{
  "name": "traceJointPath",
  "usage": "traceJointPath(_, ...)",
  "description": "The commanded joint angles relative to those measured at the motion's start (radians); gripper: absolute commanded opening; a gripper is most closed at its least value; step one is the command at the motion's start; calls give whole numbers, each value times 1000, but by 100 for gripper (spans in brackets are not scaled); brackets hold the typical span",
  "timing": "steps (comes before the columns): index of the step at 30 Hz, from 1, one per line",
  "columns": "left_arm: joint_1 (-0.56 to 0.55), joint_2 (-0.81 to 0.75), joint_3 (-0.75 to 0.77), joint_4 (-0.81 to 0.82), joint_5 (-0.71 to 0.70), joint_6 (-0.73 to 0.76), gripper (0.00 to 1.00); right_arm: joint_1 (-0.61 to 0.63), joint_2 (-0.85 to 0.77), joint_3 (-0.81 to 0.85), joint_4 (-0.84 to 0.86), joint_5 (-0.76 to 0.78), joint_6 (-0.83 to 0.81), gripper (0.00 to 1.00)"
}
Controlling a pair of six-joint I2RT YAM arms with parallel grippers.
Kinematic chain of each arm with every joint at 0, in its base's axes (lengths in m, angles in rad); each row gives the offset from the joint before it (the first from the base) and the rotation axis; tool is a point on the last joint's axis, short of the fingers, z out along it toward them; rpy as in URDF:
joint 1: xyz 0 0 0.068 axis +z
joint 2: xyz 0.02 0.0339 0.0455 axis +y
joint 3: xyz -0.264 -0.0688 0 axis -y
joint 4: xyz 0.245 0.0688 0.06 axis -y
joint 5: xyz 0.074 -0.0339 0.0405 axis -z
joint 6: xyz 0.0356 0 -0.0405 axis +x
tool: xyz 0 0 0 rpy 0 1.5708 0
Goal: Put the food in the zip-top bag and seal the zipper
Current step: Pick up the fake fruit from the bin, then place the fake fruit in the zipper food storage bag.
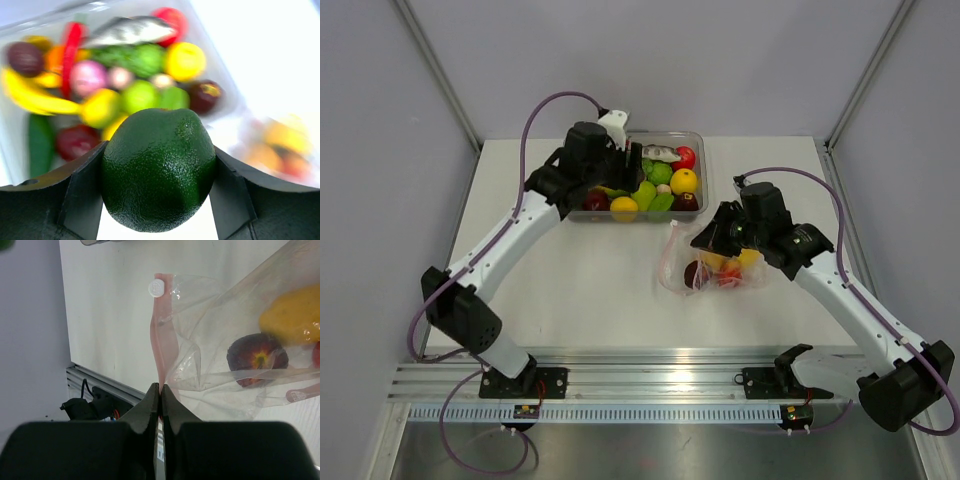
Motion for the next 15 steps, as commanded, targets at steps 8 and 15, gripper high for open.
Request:
traceJointPath(8, -157, -344, -366, 140, 280, -216, 23, 7, -14, 29, 60, -14, 39, 9)
traceJointPath(15, -222, -353, -512, 265, 355, -342, 21, 7, -11, 36, 75, -28, 50, 9)
